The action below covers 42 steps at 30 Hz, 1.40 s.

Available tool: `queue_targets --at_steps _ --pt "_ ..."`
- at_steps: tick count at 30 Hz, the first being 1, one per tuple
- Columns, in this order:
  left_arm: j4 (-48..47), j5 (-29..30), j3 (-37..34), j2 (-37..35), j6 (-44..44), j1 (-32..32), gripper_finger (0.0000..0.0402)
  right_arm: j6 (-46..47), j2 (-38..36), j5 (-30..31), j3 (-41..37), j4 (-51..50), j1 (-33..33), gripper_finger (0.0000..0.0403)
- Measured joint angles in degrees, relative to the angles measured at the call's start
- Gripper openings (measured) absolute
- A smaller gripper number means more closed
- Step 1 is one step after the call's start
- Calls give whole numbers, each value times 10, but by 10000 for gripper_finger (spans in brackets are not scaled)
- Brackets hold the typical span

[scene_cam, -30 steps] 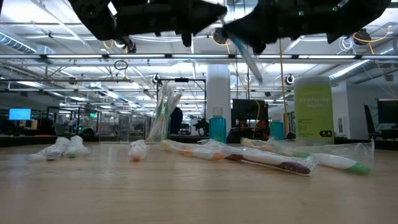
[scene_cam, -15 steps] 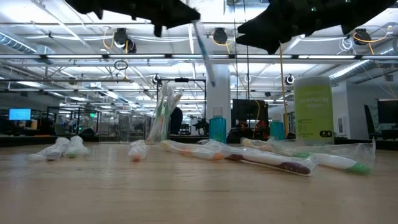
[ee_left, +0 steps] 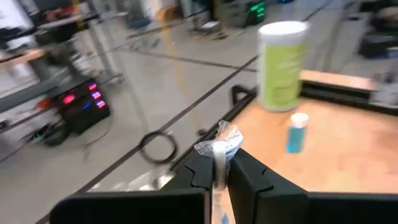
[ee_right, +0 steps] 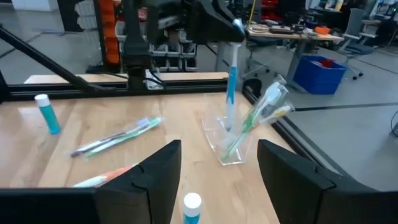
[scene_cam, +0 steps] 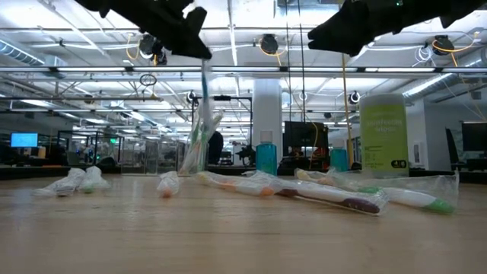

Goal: Pick & Place toothbrushing station
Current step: Put the blue toothbrush into the transparent organizer

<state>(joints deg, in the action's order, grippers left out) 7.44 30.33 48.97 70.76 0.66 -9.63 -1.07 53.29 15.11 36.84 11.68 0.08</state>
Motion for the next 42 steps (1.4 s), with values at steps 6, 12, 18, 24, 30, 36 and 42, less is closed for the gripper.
queue_targets --at_steps 6,12,18,24,30,36,42 --pt "-39 13 0 -19 -24 -21 17 3 -3 0 0 -11 0 201" --pt "-84 13 0 -32 -52 -51 21 -1 -1 1 0 -11 0 201" --pt "-119 -32 0 -11 -93 -94 24 -6 -1 1 0 -10 0 199" --pt "-121 -54 0 3 -105 -112 25 -7 -1 1 0 -12 0 199" --pt "-120 -65 0 9 -112 -116 26 -7 -1 1 0 -13 0 199" --pt "-114 -65 0 41 -124 -117 26 -7 -1 1 0 -13 0 197" --pt "-106 -68 0 70 -124 -117 26 -7 -1 1 0 -12 0 197"
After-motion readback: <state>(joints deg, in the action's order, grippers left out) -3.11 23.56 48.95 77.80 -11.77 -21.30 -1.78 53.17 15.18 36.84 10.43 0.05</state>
